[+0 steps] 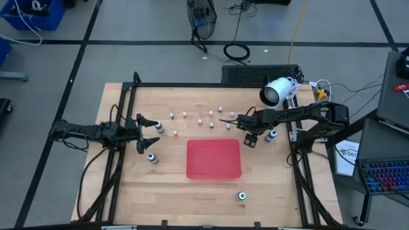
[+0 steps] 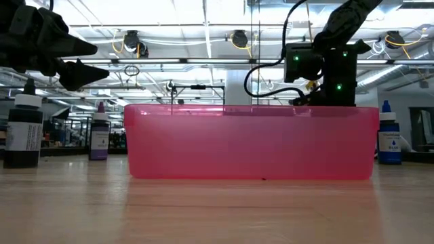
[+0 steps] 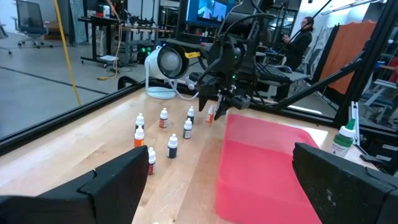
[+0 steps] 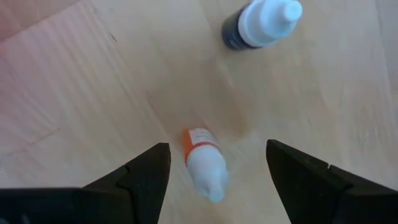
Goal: Pick & Place food coloring
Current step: Put the small orange food coloring bottle into the pink bin
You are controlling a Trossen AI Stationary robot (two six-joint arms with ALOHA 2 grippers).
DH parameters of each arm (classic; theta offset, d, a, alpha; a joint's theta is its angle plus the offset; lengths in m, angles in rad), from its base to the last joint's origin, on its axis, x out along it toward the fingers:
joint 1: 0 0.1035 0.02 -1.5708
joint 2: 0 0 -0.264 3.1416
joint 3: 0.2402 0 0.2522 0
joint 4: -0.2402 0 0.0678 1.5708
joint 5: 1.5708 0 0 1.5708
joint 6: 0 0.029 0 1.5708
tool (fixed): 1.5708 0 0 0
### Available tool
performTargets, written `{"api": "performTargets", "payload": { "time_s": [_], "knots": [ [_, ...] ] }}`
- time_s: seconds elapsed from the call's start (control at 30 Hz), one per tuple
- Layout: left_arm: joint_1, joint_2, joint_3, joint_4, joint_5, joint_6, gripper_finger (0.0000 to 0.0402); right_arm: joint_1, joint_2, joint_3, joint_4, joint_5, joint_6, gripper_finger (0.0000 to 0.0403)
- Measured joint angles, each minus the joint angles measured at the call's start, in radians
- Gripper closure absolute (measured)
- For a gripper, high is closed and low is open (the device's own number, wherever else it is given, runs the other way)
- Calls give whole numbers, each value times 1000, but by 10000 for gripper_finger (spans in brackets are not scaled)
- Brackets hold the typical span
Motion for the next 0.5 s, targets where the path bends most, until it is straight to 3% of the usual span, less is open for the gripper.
{"api": "performTargets", "payload": {
  "time_s": [0.33,0.5],
  "knots": [
    [0,0,0,0,0,0,9,0,0,0,17,-1,-2,153],
    [0,0,0,0,0,0,9,0,0,0,23,-2,-6,176]
  ]
}}
